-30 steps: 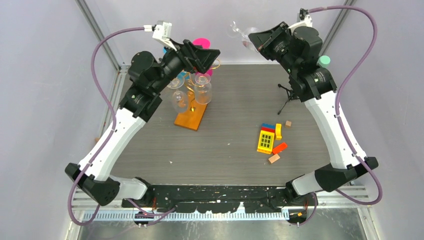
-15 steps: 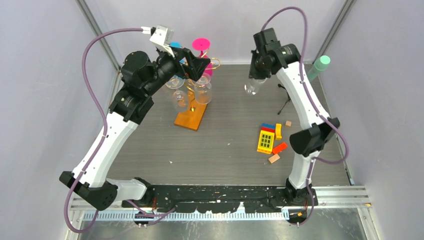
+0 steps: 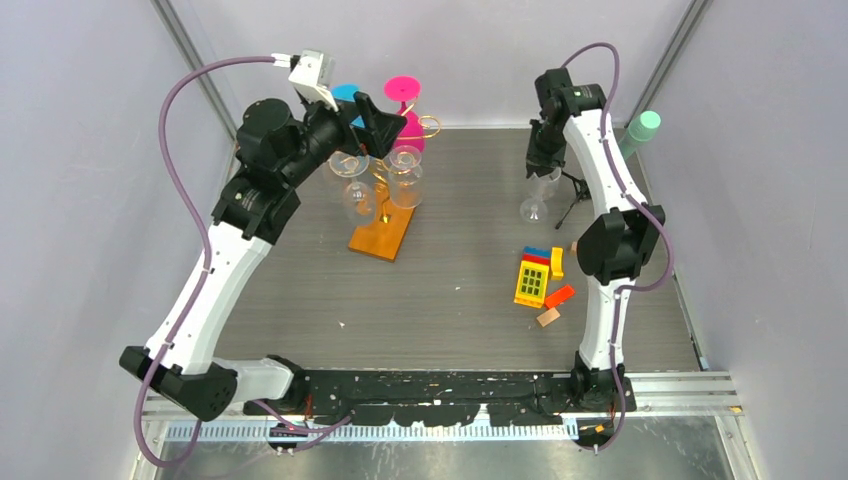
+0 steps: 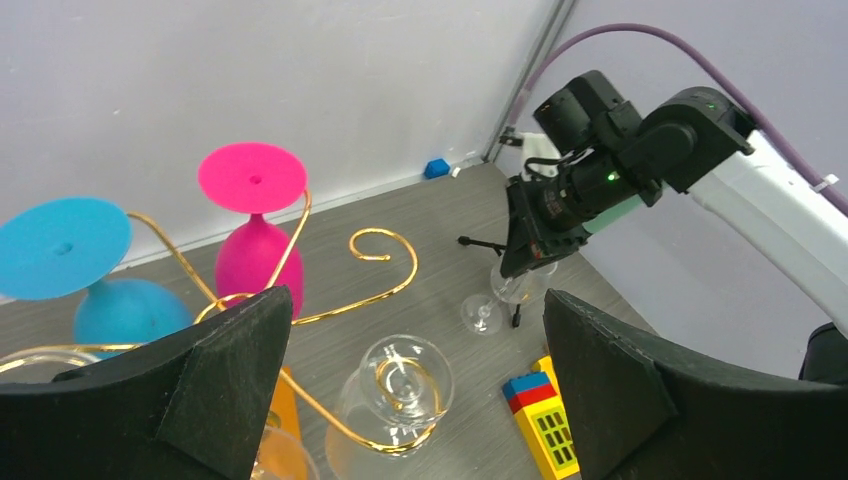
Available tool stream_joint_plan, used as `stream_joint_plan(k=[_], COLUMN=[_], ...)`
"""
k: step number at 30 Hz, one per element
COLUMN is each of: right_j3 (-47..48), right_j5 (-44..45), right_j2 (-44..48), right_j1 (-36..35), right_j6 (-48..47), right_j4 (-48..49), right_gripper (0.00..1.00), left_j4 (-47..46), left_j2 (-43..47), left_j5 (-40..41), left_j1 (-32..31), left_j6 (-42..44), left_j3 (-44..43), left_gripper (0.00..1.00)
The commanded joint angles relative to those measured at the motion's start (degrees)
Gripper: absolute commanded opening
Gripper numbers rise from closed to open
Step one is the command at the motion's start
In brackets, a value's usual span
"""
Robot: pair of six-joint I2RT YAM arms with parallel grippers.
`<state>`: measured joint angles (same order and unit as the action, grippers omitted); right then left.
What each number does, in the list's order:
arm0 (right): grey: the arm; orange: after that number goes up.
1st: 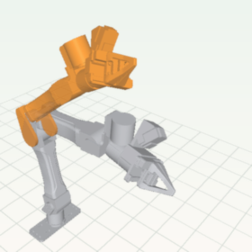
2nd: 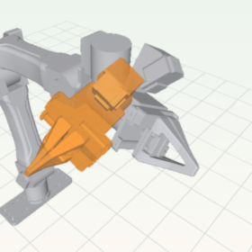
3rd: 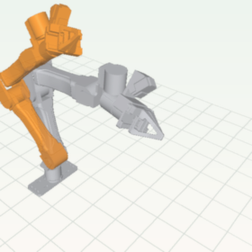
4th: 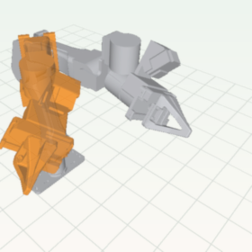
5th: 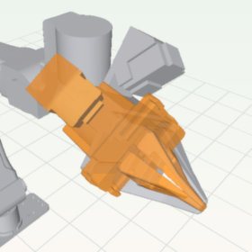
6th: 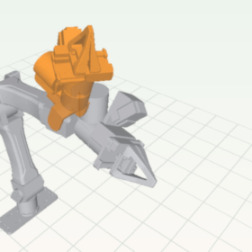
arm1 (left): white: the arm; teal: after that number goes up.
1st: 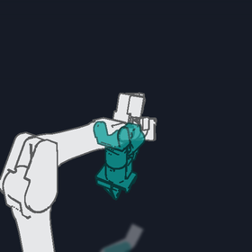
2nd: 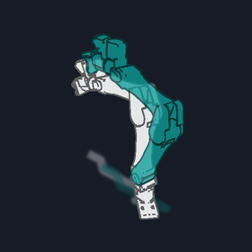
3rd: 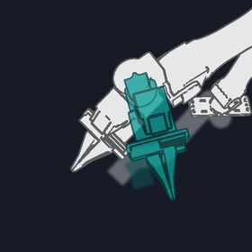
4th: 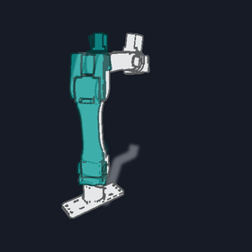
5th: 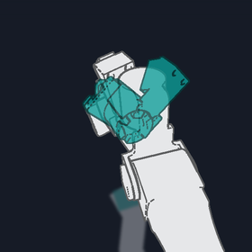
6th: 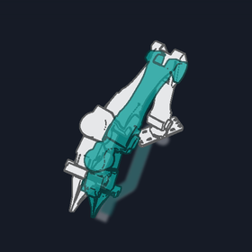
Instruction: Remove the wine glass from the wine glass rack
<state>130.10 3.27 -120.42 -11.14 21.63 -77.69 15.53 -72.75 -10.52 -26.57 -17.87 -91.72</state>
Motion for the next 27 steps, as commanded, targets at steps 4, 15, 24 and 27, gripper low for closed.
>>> stream_joint_plan(k=[4,15,24,27], right_j3=[6.16,9.14,10.05,10.30], right_j5=[-2.47,-2.43,-1.52,-1.96], right_j2=[-2.92,-6.84,-4.82,-2.86], right_j1=[1.06,1.64,1.81,1.82], right_j6=[-2.12,-2.81,-2.62,-2.07], right_j4=[0.75,2.41,3.14,4.01], right_gripper=[0.04,0.19,0.40,0.46], left_j4=[1.87,6.08,12.44,13.80], left_j2=[0.84,3.76,4.49,4.10], left_j5=[-3.34,-0.97,4.69,4.81], left_j1=[6.79,22.83,26.30,28.19], left_j6=[-6.59,-16.33,-16.06,-16.19], left_j3=[-1.74,1.06,0.84,0.84], left_gripper=[1.00,0.99,1.00,1.00])
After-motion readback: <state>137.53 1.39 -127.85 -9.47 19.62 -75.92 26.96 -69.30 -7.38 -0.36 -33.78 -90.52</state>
